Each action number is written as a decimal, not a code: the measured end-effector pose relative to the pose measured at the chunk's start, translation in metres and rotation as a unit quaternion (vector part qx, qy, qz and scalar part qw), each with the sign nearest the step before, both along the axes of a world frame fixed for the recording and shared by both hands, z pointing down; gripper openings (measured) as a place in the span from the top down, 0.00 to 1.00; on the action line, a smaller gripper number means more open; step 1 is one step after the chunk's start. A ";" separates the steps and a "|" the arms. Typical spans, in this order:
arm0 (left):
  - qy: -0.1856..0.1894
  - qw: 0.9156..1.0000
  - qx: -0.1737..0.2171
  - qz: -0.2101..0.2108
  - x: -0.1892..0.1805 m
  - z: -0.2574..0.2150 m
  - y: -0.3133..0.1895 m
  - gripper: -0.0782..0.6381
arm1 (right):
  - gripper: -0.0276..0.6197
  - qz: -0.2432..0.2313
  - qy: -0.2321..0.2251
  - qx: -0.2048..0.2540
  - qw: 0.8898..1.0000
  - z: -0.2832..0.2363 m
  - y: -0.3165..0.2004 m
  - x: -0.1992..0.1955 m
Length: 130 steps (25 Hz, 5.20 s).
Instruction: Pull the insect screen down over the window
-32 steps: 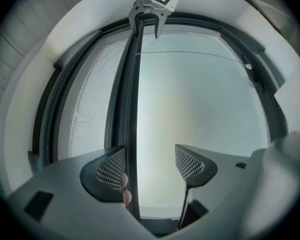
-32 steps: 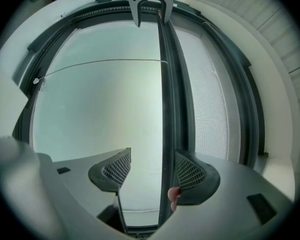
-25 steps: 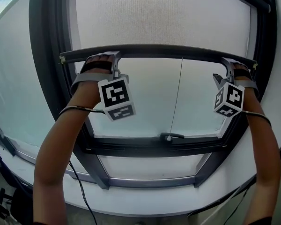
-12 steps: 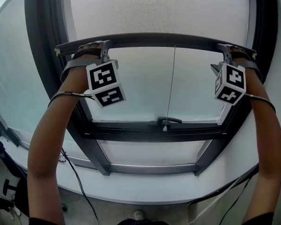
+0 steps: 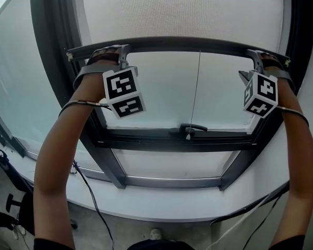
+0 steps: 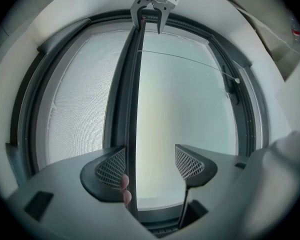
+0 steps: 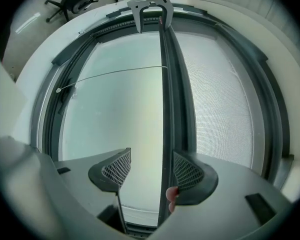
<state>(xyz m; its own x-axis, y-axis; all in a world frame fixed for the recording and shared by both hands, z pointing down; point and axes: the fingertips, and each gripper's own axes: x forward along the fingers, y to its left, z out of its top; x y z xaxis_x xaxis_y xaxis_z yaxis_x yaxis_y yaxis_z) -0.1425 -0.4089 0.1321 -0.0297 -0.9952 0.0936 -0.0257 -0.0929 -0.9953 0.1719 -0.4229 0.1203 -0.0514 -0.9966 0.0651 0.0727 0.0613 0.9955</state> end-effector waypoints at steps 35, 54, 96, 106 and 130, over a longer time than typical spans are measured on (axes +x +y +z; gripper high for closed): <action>-0.001 0.997 -0.076 -0.009 0.000 0.061 0.005 0.46 | 0.55 0.022 0.001 -0.045 0.999 0.061 0.002 0.001; 0.006 0.993 -0.120 -0.007 0.004 0.135 0.007 0.46 | 0.55 0.024 0.014 -0.084 0.996 0.136 0.003 0.004; 0.008 0.978 -0.207 -0.020 0.006 0.345 0.010 0.46 | 0.55 0.020 -0.070 -0.215 0.974 0.336 0.020 0.001; 0.006 0.978 -0.208 -0.019 0.007 0.344 0.006 0.46 | 0.55 -0.029 -0.467 -0.240 0.851 0.346 0.053 -0.047; 0.021 0.981 -0.192 -0.011 0.009 0.343 0.005 0.46 | 0.73 -0.021 -0.580 -0.346 0.737 0.379 0.006 -0.130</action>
<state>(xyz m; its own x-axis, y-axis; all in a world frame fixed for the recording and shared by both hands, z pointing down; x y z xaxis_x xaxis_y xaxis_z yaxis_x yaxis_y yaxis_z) -0.1335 -0.4036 0.4754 -0.0383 -0.8858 0.4625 -0.0728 -0.4591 -0.8854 0.0421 -0.4164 0.4994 -0.5033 -0.7407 0.4450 -0.7859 0.6065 0.1208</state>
